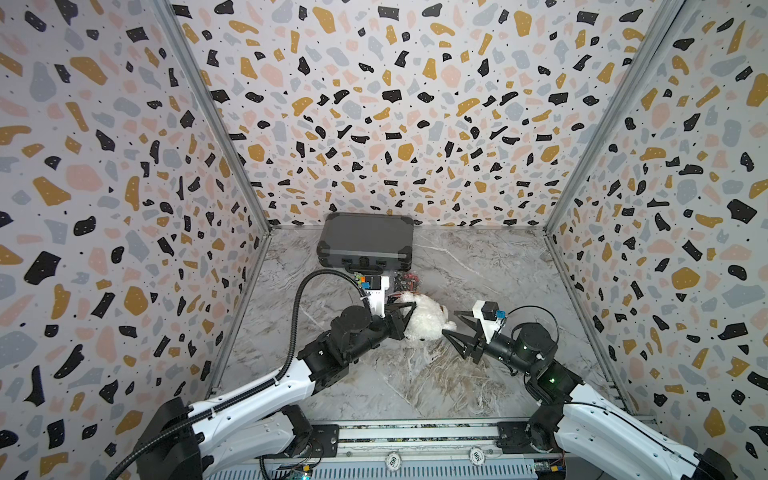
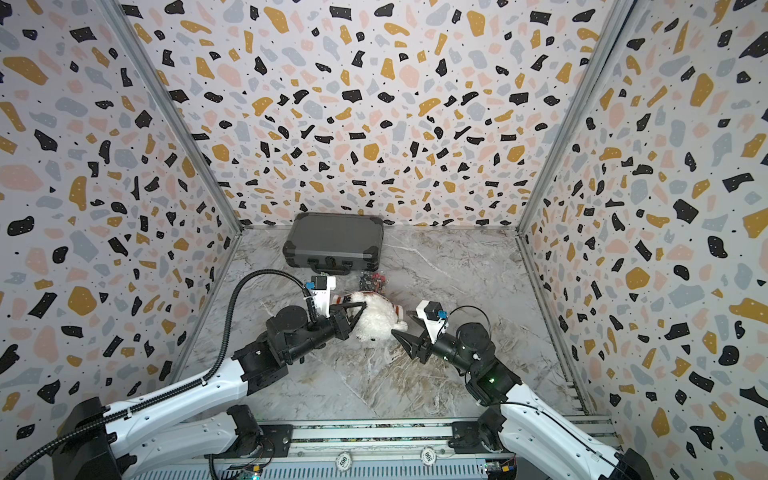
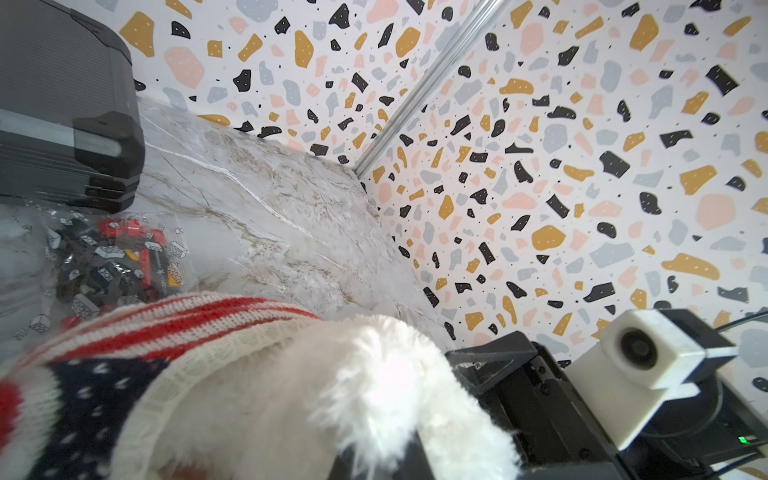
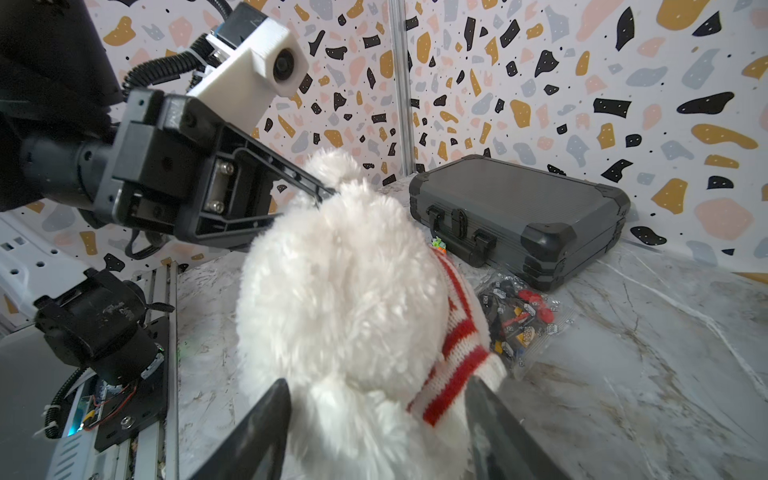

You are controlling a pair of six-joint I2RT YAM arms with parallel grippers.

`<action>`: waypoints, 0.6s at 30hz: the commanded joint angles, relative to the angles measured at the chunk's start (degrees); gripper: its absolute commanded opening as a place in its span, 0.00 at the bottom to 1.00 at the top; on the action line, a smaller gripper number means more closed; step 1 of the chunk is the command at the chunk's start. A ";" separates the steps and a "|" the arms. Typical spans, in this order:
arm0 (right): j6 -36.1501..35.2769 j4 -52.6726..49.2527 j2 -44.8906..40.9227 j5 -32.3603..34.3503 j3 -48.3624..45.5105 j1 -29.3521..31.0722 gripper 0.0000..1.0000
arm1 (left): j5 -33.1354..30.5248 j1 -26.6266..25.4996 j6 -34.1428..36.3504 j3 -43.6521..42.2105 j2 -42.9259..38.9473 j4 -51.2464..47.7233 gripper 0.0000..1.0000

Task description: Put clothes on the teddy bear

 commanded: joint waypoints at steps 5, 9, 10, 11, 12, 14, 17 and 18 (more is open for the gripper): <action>-1.18 5.02 -1.26 -2.74 -1.03 2.21 0.65 | 4.68 0.60 -3.81 -1.86 -2.97 10.27 0.00; -1.95 6.24 0.00 -1.00 -0.71 3.12 0.57 | 6.17 0.87 -4.89 -2.64 -3.57 12.39 0.00; -2.11 6.60 0.36 -0.98 -0.44 3.17 0.53 | 6.35 0.91 -4.93 -2.64 -3.62 12.33 0.00; -2.22 6.90 0.57 -1.08 -0.25 3.19 0.48 | 6.37 0.87 -4.99 -2.76 -3.76 12.23 0.00; -2.35 7.32 0.68 -1.15 -0.18 3.27 0.40 | 6.32 0.99 -5.08 -2.86 -3.87 12.07 0.00; -2.65 8.61 0.60 -1.15 -0.29 3.60 0.27 | 6.02 1.13 -5.08 -3.20 -4.23 11.55 0.00; -2.76 9.50 0.61 -1.23 -0.38 3.89 0.16 | 5.08 1.75 -5.08 -3.99 -4.69 10.57 0.00; -2.75 9.47 0.83 -1.33 -0.14 3.97 0.13 | 4.60 2.15 -5.08 -4.38 -4.96 9.87 0.00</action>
